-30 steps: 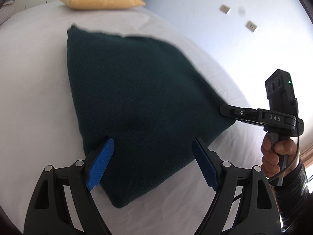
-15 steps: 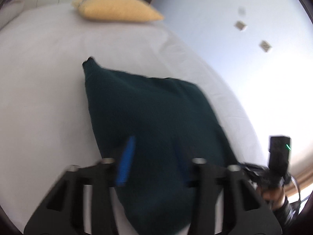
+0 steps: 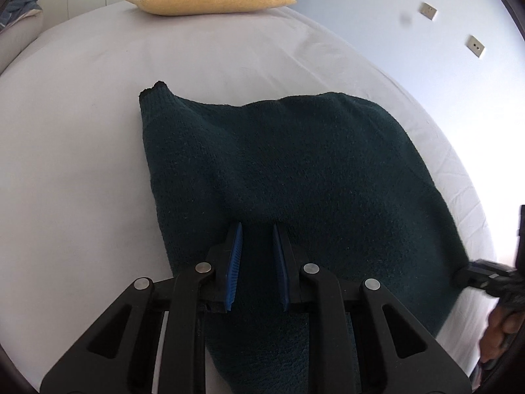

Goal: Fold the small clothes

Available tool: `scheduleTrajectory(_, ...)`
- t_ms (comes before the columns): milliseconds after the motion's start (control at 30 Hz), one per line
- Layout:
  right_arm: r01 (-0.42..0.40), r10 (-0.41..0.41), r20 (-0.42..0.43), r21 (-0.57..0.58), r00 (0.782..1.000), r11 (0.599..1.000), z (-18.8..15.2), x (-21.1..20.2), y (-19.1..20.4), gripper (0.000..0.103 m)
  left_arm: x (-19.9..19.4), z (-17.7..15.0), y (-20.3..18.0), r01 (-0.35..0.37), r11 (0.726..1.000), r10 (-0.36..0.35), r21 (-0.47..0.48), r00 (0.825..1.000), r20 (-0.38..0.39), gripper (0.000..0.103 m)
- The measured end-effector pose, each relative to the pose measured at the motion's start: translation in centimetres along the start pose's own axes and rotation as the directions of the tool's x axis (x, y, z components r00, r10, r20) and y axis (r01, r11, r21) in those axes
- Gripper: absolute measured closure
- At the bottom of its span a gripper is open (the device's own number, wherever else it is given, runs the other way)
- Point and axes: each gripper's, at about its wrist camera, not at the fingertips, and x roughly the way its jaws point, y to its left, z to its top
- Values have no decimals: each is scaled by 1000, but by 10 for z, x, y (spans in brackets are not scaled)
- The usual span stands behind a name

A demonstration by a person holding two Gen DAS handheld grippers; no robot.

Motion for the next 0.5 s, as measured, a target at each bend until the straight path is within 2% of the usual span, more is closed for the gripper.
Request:
scheduleTrajectory(33, -9, 9, 16, 5, 1000, 1000, 3, -5, 1, 62, 0, -3, 2, -3, 1000, 3, -1, 1000, 12, 84)
scheduleTrajectory(100, -30, 28, 74, 29, 997, 999, 15, -17, 3, 41, -8, -9, 0, 4, 1000, -5, 2, 999, 47, 84)
scheduleTrajectory(133, -28, 25, 88, 36, 996, 999, 20, -19, 6, 36, -15, -11, 3, 20, 1000, -20, -11, 998, 62, 84)
scheduleTrajectory(233, -66, 63, 104, 27, 993, 997, 44, -10, 11, 31, -40, -10, 15, 73, 993, -65, -92, 995, 81, 84)
scheduleTrajectory(300, -62, 57, 91, 52, 994, 997, 58, 5, 9, 31, -59, -11, 24, 67, 988, -50, -138, 991, 127, 81)
scheduleTrajectory(367, -84, 80, 55, 76, 995, 994, 68, 23, 7, 30, -73, -9, 38, 65, 983, -33, -172, 983, 182, 49)
scheduleTrajectory(400, -78, 77, 14, 90, 997, 993, 73, 38, 5, 30, -76, -9, 44, 56, 980, -18, -192, 981, 192, 13)
scheduleTrajectory(433, -61, 62, -9, 98, 998, 993, 76, 46, 4, 30, -77, -10, 48, 58, 977, -16, -203, 979, 202, 9)
scheduleTrajectory(500, -44, 51, -63, 114, 997, 993, 78, 65, 2, 30, -70, -10, 54, 84, 972, -43, -221, 981, 187, 9)
